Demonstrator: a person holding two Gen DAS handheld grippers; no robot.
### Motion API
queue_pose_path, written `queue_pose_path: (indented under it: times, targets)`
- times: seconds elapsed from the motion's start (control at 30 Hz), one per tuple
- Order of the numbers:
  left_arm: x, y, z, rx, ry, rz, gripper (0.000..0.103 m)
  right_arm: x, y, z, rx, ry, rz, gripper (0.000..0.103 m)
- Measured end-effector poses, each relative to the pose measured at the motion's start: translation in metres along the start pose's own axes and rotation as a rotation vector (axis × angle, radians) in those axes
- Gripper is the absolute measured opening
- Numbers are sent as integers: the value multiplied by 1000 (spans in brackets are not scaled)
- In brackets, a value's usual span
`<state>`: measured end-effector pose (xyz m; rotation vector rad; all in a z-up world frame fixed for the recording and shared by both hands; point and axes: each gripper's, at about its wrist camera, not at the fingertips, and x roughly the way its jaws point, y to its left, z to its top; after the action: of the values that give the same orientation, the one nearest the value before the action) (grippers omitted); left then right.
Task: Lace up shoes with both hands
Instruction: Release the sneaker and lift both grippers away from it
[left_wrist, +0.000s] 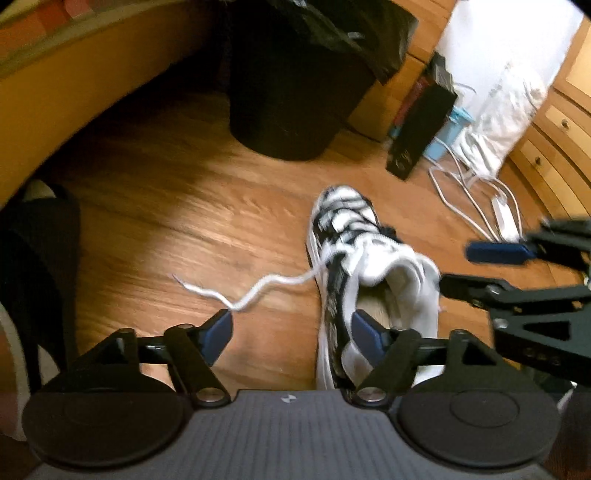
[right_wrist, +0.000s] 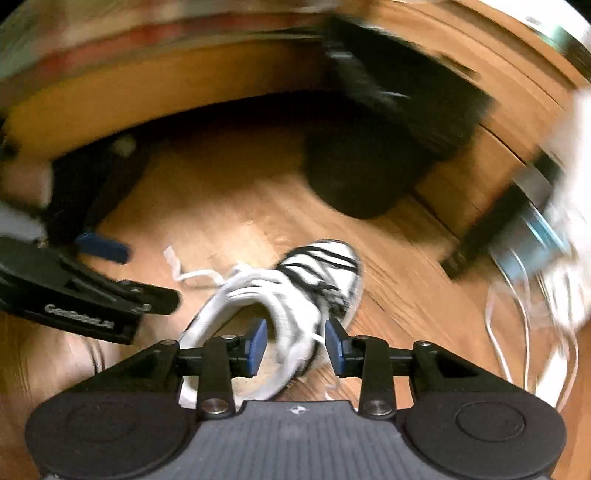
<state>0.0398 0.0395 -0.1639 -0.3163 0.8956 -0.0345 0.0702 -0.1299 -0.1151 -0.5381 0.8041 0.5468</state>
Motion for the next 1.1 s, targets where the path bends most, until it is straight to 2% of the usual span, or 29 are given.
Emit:
queue_pose_path:
  times: [0.13,0.2,0.27,0.3,0.4,0.5,0.67,0.83,1.1]
  targets:
    - [-12,1,14,-52,-21,40,87,-24,-18,-11,282,-31,-35,39]
    - [-21,0,19,-76,-35,54,94,-37,-16,-17,341,-40,-40,39]
    - [-29,-2,22,-89,-42,55,103,-48,-8,-20,345,-33,-69,39]
    - [-32,-4,23,-97,-40,54,103,-54,-4,-21,340,-28,-89,39]
    - [-47,-14,20,-81,-45,76,103,-67,3,-24,353,-18,-131,39]
    - [-69,-29,14,-35,-57,86,103,-84,7,-28,395,-25,-128,42]
    - [-107,-55,10,30,-77,57,103,-112,8,-32,467,-29,-141,43]
    - [-126,-73,7,113,-80,53,103,-135,10,-36,462,-53,-171,47]
    - [-148,-89,-9,192,-72,53,103,-151,12,-46,470,-9,-221,48]
